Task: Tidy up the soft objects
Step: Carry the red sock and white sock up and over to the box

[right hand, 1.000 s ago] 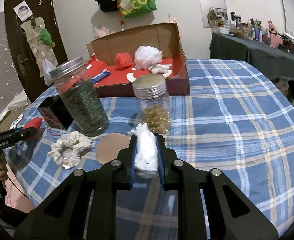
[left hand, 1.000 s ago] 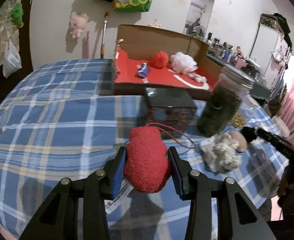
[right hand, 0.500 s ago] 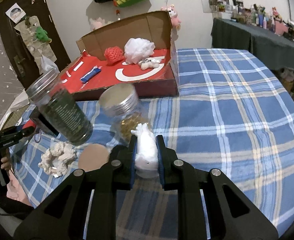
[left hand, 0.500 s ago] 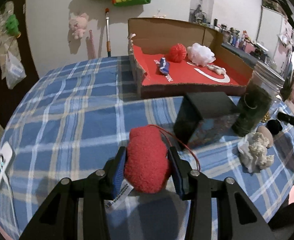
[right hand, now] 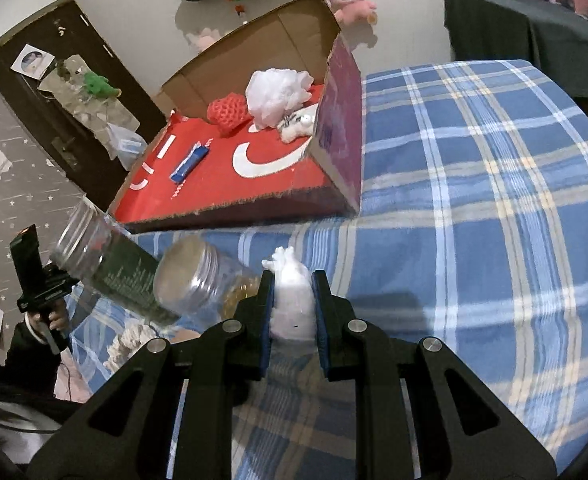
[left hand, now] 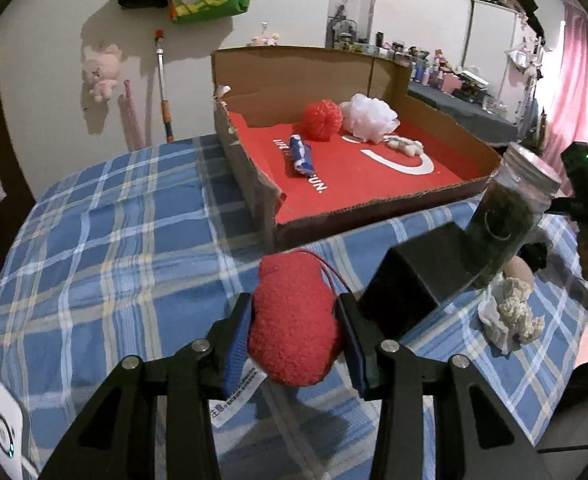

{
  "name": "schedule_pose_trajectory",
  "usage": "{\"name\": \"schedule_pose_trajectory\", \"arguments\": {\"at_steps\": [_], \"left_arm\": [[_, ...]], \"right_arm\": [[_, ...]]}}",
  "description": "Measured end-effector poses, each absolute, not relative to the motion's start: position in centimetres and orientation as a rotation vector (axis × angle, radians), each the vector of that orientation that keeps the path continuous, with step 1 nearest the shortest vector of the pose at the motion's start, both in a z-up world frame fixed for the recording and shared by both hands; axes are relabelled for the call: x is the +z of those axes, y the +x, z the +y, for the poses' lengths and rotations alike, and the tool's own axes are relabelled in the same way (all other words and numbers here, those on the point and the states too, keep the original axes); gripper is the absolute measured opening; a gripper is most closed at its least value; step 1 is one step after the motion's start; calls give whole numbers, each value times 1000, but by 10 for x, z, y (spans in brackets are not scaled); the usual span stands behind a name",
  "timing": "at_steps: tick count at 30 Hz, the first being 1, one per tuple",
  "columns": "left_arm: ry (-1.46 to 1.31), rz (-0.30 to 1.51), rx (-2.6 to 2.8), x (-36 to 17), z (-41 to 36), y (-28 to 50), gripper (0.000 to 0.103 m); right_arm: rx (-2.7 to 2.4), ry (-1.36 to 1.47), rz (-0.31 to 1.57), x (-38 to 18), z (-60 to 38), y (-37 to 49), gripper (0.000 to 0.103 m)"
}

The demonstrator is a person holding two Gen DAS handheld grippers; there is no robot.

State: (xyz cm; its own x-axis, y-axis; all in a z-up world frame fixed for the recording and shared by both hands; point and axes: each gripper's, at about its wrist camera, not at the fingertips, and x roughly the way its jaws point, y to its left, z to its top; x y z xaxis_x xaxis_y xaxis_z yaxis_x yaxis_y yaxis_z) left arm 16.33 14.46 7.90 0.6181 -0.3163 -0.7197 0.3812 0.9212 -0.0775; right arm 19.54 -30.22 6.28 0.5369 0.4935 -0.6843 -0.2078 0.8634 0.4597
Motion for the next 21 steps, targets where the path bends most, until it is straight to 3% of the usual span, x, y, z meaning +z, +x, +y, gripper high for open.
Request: {"name": "schedule_pose_trajectory", "arguments": {"at_steps": [21], "left_arm": [[125, 808, -561, 99, 124, 196, 44]], "right_arm": [[603, 316, 983, 83, -286, 245, 17]]}}
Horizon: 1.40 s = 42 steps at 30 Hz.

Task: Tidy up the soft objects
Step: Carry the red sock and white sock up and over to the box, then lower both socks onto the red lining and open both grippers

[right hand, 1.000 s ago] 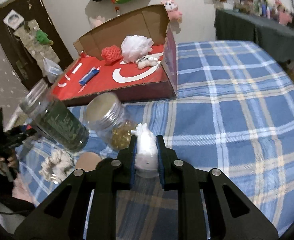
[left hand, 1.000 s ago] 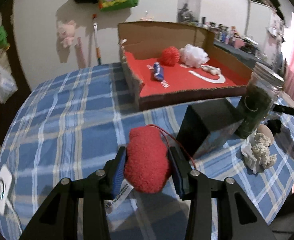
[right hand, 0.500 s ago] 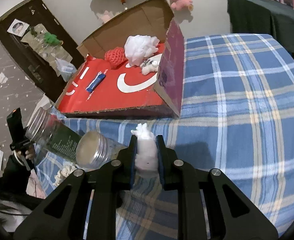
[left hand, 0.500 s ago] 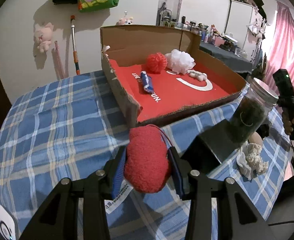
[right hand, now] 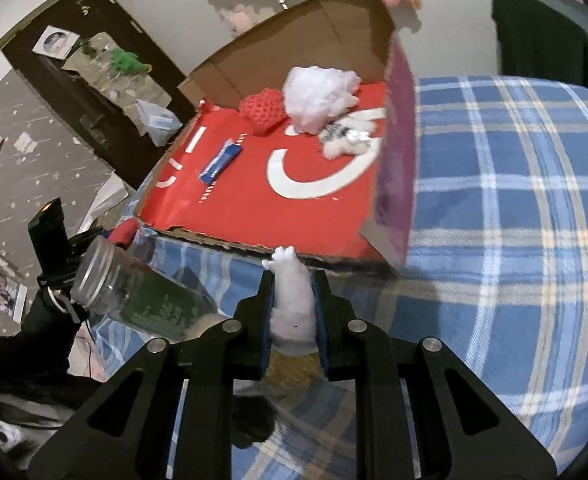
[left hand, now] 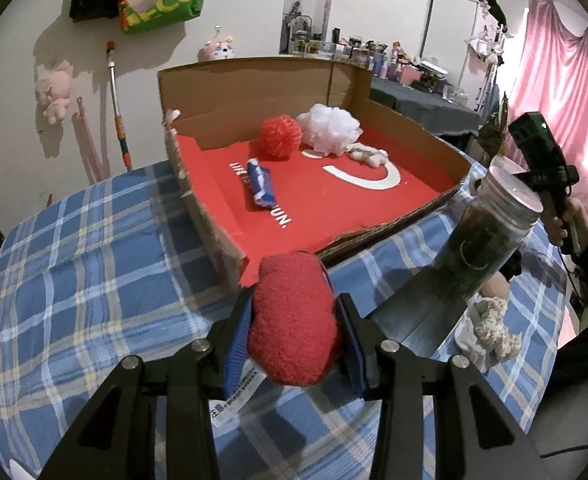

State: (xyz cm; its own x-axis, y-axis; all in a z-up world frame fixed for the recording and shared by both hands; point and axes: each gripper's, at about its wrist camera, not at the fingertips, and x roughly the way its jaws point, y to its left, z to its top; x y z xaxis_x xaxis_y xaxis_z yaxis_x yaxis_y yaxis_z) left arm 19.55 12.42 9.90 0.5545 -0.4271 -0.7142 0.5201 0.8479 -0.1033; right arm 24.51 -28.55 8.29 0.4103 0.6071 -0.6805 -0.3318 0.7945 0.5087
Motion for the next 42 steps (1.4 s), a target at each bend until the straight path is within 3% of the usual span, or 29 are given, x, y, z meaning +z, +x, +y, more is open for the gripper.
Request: {"name": "schedule_pose_trajectory", "arguments": {"at_steps": [14, 21, 33, 42], "left_arm": [[67, 749, -607, 133, 74, 225, 44], [95, 833, -486, 139, 25, 277, 44], [224, 977, -350, 106, -21, 361, 45], [225, 1049, -354, 80, -28, 381, 45]], "right_arm": [[653, 191, 921, 112, -230, 276, 17], [582, 21, 928, 123, -187, 319, 17], [514, -71, 1098, 90, -149, 406, 17], [495, -123, 1143, 73, -137, 421, 17]]}}
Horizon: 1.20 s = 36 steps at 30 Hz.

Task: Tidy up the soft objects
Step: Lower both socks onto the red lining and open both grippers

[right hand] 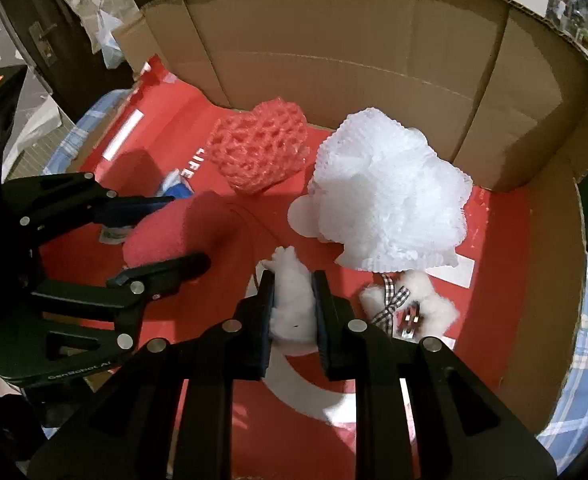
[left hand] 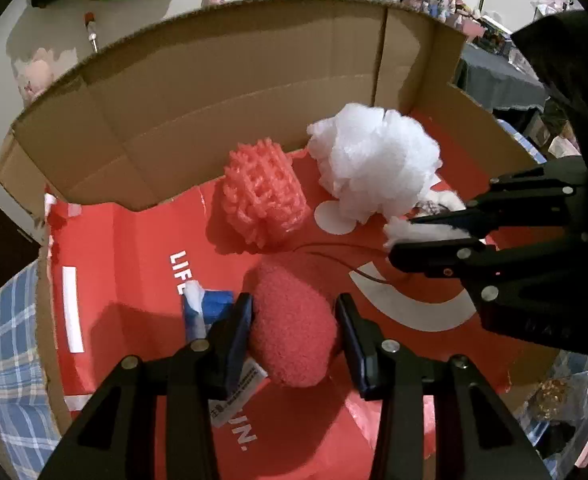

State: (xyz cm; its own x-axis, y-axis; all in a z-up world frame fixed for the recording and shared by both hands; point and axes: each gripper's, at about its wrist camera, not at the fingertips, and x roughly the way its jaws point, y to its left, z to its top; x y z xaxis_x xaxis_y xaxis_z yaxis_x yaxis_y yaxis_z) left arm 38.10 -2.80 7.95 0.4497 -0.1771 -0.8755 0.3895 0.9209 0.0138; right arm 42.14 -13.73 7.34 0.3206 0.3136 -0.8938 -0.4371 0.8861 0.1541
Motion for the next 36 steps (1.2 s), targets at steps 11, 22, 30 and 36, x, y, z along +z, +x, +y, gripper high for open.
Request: {"name": "schedule_pose_trajectory", "arguments": {"at_steps": [11, 22, 30, 36], "left_arm": [[228, 1069, -353, 70, -27, 388, 46], [213, 1055, -362, 69, -15, 385, 57], [215, 1028, -359, 80, -5, 377, 62], [221, 1005, -365, 89, -4, 367, 65]], "right_arm": [[461, -162, 1151, 61, -135, 430, 17], [447, -153, 1141, 59, -139, 429, 19], [427, -151, 1133, 59, -137, 423, 21], [417, -148, 1138, 58, -139, 423, 24]]}}
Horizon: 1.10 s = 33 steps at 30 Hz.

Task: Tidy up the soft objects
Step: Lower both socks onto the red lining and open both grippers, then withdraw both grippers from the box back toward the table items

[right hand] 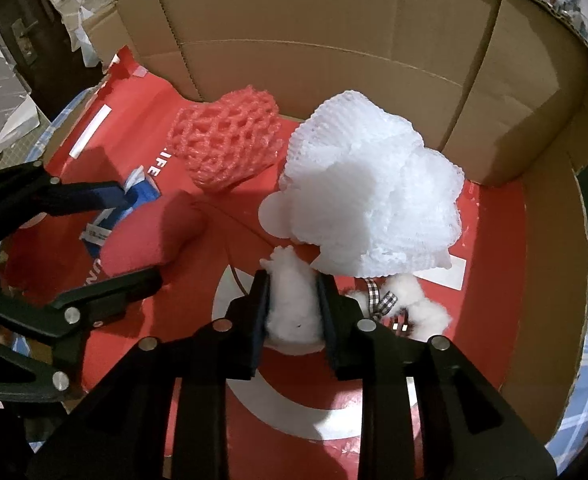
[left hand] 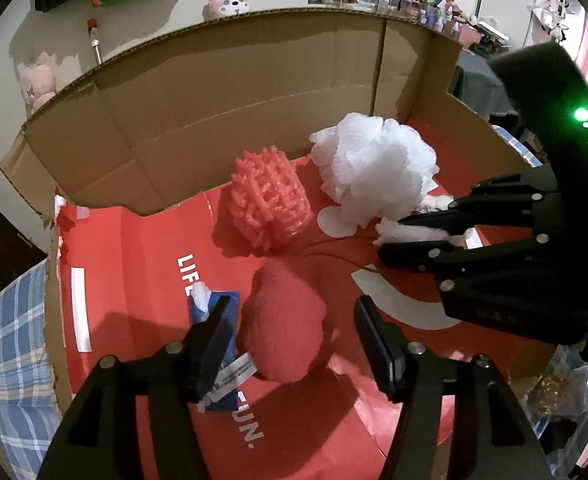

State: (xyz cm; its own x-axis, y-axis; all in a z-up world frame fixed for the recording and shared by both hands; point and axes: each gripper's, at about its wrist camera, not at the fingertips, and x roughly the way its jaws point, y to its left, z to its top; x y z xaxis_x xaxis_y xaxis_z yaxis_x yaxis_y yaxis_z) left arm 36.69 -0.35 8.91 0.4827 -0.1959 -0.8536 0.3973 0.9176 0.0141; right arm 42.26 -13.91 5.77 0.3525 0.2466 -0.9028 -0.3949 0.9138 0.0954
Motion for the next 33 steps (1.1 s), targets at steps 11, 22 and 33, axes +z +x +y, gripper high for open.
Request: {"name": "schedule_pose_trajectory", "arguments": {"at_steps": [11, 22, 33], "left_arm": [[212, 958, -383, 108, -14, 355, 75], [185, 921, -371, 120, -12, 345, 79], [117, 792, -349, 166, 1, 287, 95]], "right_arm": [[421, -144, 1120, 67, -139, 420, 53], [381, -130, 1075, 89, -145, 404, 62], [335, -137, 935, 156, -155, 340, 71]]}}
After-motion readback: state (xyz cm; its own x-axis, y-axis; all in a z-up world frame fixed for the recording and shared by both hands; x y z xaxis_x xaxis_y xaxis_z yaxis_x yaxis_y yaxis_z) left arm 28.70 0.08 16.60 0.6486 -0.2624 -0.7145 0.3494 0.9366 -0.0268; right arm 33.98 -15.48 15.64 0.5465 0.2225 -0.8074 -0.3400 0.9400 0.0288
